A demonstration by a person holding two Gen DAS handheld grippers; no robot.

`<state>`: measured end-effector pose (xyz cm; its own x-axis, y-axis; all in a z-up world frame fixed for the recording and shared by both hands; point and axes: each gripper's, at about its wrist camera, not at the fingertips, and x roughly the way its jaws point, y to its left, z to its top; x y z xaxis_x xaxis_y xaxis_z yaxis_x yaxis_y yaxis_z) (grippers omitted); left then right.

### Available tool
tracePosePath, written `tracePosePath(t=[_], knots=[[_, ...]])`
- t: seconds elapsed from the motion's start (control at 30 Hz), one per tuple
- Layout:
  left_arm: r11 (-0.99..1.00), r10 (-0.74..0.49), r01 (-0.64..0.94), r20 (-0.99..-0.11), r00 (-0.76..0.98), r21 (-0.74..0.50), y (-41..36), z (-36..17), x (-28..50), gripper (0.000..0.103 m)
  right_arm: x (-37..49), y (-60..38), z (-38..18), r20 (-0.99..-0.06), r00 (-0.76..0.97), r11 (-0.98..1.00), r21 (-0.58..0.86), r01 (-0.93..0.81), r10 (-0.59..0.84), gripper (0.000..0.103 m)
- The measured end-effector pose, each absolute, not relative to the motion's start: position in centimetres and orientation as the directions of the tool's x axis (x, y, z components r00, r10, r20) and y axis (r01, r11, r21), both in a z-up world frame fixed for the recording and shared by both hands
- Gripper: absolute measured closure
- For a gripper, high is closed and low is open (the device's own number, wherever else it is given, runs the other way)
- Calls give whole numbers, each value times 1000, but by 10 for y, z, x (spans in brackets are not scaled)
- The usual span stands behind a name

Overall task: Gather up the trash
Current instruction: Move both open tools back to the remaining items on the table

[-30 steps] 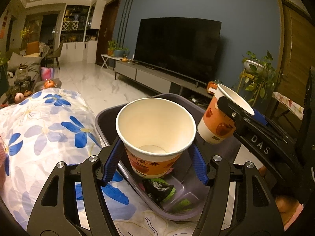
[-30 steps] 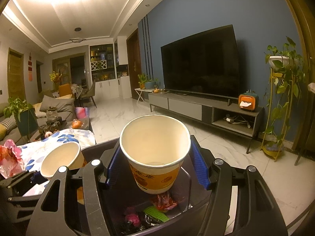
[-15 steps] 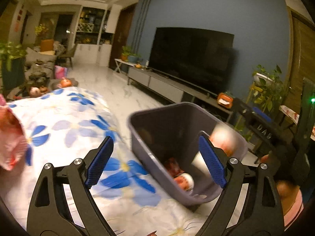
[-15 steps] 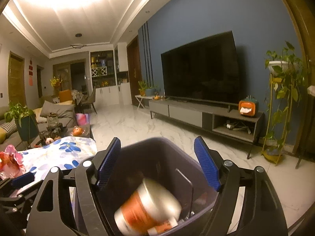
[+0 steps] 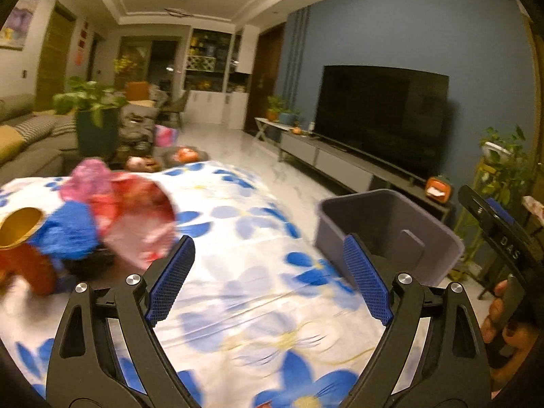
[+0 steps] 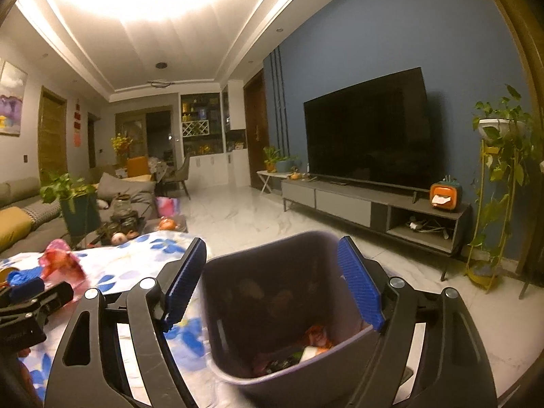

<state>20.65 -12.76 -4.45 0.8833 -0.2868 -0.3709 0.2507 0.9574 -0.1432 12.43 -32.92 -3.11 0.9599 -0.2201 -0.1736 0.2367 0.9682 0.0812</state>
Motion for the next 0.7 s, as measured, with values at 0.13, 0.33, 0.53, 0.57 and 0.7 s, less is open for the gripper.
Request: tracePosePath(t=[0.13, 0.33, 0.53, 0.57, 0.7], knots=[[975, -215, 180, -367, 905, -128, -98, -43, 192, 16, 121, -306, -33, -185, 967, 976, 97, 196, -176, 26], [988, -133, 91, -371, 919, -128, -54, -42, 174, 16, 123, -261, -36, -201, 976, 992, 84, 99, -80, 26], [993, -21, -24, -369, 929, -119, -6, -45, 154, 16, 132, -204, -42, -229, 973, 998, 58, -28, 41, 26], [992, -2, -45, -368, 930, -119, 3, -46, 151, 16, 133, -199, -43, -230, 971, 997, 57, -44, 56, 26], [986, 72, -122, -376, 924, -111, 34, -50, 140, 16, 140, -162, -48, -245, 961, 992, 46, -121, 128, 26]])
